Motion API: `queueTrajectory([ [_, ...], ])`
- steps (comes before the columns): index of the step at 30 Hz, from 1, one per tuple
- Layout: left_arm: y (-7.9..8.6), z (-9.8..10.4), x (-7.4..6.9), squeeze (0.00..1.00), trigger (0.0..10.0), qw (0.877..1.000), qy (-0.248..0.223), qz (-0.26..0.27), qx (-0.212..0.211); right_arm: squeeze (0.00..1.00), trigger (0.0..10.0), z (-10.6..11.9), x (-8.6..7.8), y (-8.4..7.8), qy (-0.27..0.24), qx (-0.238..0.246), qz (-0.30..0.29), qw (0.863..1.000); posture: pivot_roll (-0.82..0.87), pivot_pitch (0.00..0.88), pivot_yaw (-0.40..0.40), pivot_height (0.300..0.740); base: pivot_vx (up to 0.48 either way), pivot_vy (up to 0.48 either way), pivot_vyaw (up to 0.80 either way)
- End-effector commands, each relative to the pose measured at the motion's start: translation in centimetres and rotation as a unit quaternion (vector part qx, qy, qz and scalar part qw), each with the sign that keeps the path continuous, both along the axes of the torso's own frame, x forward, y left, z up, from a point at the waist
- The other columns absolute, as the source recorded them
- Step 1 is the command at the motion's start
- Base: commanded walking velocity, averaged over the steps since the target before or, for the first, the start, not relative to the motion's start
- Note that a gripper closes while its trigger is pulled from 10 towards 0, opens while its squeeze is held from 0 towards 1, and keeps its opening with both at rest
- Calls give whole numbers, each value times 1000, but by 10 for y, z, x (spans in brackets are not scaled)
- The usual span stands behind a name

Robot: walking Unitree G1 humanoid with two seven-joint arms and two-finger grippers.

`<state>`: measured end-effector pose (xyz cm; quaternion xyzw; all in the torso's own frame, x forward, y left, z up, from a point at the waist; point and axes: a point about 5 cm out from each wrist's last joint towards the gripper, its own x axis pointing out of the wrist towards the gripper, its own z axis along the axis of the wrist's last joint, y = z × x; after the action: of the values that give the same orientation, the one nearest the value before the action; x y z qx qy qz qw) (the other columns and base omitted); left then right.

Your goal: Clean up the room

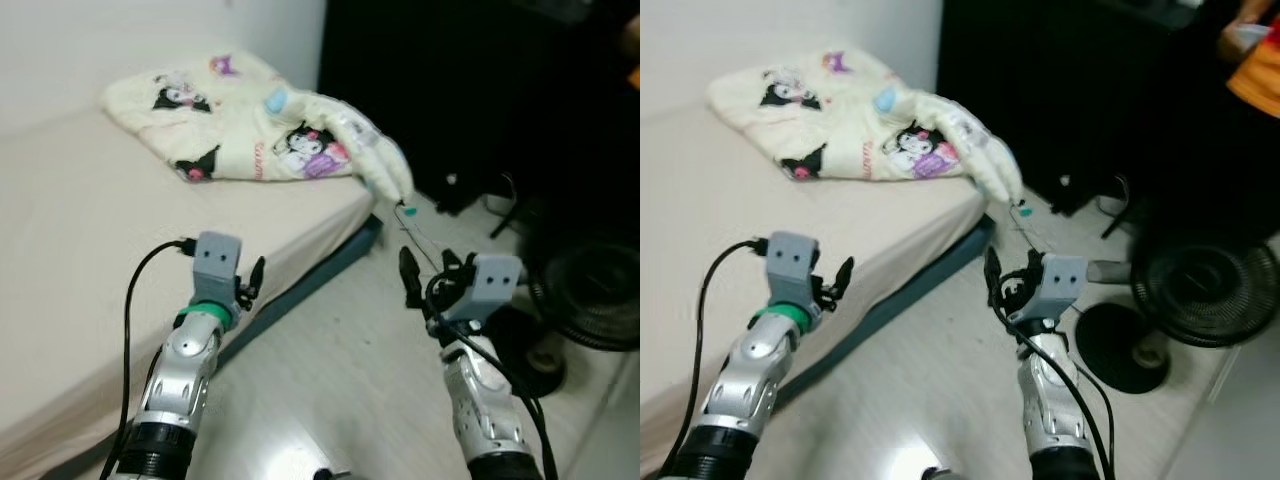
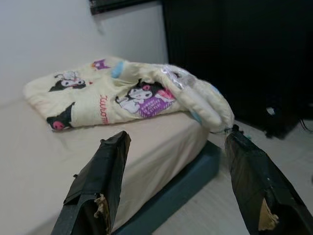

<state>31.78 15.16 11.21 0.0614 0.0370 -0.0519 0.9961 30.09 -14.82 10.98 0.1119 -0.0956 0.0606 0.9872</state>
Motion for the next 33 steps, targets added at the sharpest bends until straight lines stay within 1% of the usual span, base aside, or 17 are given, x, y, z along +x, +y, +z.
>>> queueTrajectory([
  [1, -1, -7, -2, 0, 10000, 1000, 13, 0, -5, 0, 10000, -5, -2, -2, 11, 0, -4, 1000, 55, 55, 18, 733, 0, 0, -788],
  [24, -1, -6, -1, 0, 10000, 1000, 9, -2, -4, 0, 10000, -5, -1, -3, 9, -1, -4, 1000, 53, 54, 18, 733, 0, 0, -787],
  [26, -2, -5, -1, 0, 10000, 1000, 5, -2, -4, 0, 10000, -5, -1, -3, 9, -1, -4, 1000, 53, 54, 19, 733, 285, 0, -788],
  [33, -2, -4, 0, 0, 10000, 1000, -1, -3, -1, 0, 10000, -4, -2, -1, 5, -4, -3, 1000, 52, 58, 20, 733, 464, 0, 0],
])
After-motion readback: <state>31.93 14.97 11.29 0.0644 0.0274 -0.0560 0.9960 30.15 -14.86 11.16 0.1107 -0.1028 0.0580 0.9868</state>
